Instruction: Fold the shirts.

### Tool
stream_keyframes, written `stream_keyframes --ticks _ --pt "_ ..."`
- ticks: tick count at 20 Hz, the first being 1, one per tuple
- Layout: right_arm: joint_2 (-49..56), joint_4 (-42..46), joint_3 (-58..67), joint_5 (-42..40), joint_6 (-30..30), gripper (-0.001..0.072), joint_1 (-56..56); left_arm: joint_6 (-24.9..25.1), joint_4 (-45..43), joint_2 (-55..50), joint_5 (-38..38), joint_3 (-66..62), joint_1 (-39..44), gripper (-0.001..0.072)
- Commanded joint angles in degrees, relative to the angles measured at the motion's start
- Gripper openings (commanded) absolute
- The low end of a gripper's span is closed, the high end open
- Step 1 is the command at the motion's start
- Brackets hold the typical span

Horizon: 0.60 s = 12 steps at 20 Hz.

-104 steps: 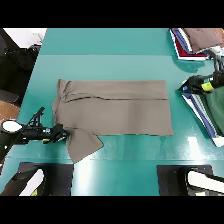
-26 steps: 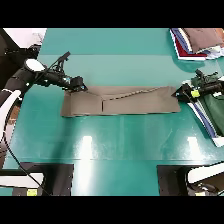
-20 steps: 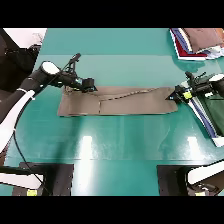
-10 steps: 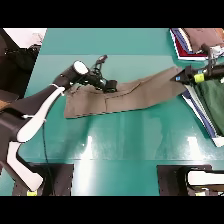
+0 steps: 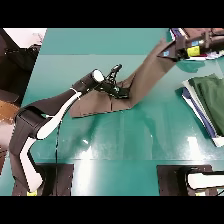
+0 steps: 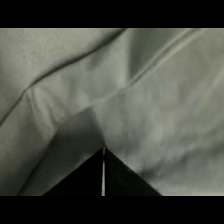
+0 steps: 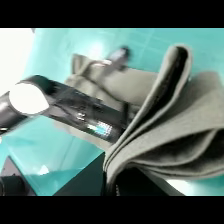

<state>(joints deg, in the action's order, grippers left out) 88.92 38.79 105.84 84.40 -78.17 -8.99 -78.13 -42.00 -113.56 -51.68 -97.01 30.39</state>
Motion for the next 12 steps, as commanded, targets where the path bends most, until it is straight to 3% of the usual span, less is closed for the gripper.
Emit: stream_keyframes --ticks 1,6,12 --pt "3.98 -0.11 7.52 1.60 -0.85 0.0013 -5.03 0.09 0.46 -0.35 1.03 -0.24 0.44 0.0030" --pt "6.45 -0.22 10.56 1.09 -0.15 0.0013 -7.89 0.55 -0.35 1.95 -3.91 -0.24 -2.84 0.0029" --pt "6.47 -0.28 6.27 -3.04 3.48 0.0013 -13.73 0.94 -10.03 13.73 -9.20 -0.24 -14.67 0.0030"
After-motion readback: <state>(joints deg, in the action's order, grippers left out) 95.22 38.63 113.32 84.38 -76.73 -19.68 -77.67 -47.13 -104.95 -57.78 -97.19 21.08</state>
